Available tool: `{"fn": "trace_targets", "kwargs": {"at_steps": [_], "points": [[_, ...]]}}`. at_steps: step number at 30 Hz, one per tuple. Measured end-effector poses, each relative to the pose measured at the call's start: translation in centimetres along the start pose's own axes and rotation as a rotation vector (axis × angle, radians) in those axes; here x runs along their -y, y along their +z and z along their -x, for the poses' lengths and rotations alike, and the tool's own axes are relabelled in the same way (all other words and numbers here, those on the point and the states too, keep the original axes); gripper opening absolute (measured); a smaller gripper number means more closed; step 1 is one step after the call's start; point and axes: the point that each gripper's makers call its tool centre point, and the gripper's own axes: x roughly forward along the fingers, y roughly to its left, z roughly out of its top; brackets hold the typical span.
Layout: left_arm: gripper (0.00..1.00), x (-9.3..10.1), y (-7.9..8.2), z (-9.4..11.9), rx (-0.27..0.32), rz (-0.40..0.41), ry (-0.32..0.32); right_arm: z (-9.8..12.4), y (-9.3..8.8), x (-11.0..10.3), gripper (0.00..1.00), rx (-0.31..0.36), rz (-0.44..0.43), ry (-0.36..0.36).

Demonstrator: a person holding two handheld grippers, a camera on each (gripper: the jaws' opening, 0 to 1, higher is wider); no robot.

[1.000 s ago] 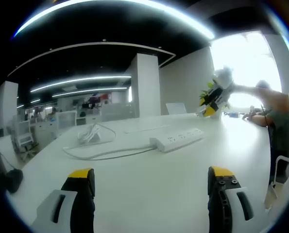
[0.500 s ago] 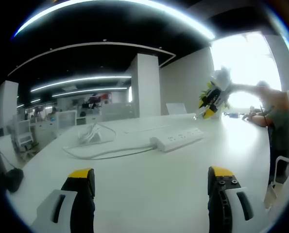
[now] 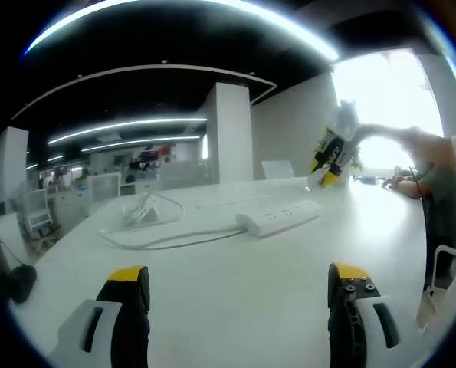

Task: Straighten the power strip on the desk, plug the charger into it

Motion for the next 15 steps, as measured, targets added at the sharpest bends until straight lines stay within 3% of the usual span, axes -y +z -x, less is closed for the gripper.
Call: {"fn": "trace_targets", "kwargs": {"at_steps": [15], "points": [[0.99, -0.03, -0.33, 0.2, -0.006, 0.0, 0.003, -0.7, -0.36, -0.94, 0.24, -0.074, 0.063, 0.06]]}}
